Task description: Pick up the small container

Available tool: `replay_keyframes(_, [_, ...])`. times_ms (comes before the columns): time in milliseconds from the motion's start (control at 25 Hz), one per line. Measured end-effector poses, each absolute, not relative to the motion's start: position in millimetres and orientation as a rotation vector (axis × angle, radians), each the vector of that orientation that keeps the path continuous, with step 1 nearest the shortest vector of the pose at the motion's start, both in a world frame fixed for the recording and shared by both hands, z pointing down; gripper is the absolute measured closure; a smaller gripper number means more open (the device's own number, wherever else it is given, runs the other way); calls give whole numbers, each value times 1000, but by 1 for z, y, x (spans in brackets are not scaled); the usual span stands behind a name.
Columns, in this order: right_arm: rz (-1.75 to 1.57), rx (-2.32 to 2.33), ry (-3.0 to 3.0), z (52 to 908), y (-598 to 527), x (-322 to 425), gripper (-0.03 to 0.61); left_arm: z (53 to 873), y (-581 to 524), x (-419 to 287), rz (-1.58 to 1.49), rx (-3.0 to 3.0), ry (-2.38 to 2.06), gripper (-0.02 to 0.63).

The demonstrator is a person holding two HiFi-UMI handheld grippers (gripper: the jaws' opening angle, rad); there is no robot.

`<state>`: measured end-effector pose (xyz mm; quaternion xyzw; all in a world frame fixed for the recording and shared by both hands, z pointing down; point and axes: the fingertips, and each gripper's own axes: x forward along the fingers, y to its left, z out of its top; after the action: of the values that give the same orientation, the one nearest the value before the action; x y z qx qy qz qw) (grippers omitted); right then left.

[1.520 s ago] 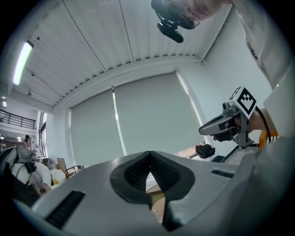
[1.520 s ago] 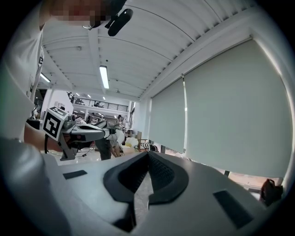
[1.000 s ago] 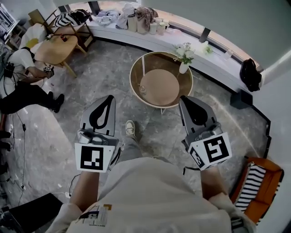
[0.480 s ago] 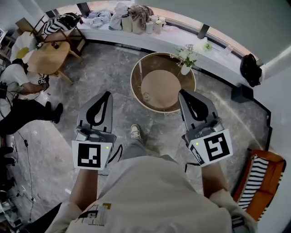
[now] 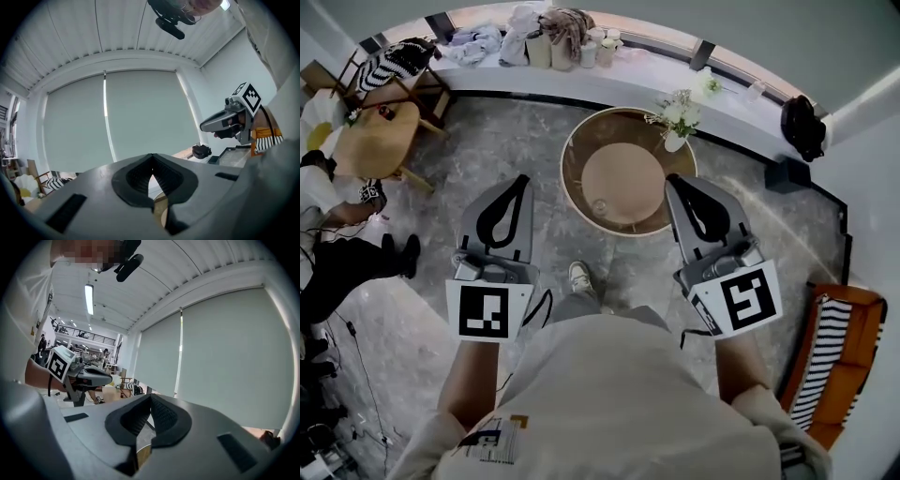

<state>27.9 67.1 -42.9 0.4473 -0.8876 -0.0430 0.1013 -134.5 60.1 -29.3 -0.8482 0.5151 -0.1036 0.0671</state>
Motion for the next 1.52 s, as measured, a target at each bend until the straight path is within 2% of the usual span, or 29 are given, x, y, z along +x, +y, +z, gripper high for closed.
replay_keyframes(560, [11,1406,-2631,-35,24,16,572,-18,10,-155,-297,-2611,1530,606])
replay_keyframes(1040, [102,1320,-2645,-9,-8,52,572,-4,-13,-112,-369,-2609,1568,606])
replay_keyframes(1520, [172,1190,-2675,30,-45,33,572,33,-44,-99,-462,-2643,1501,604])
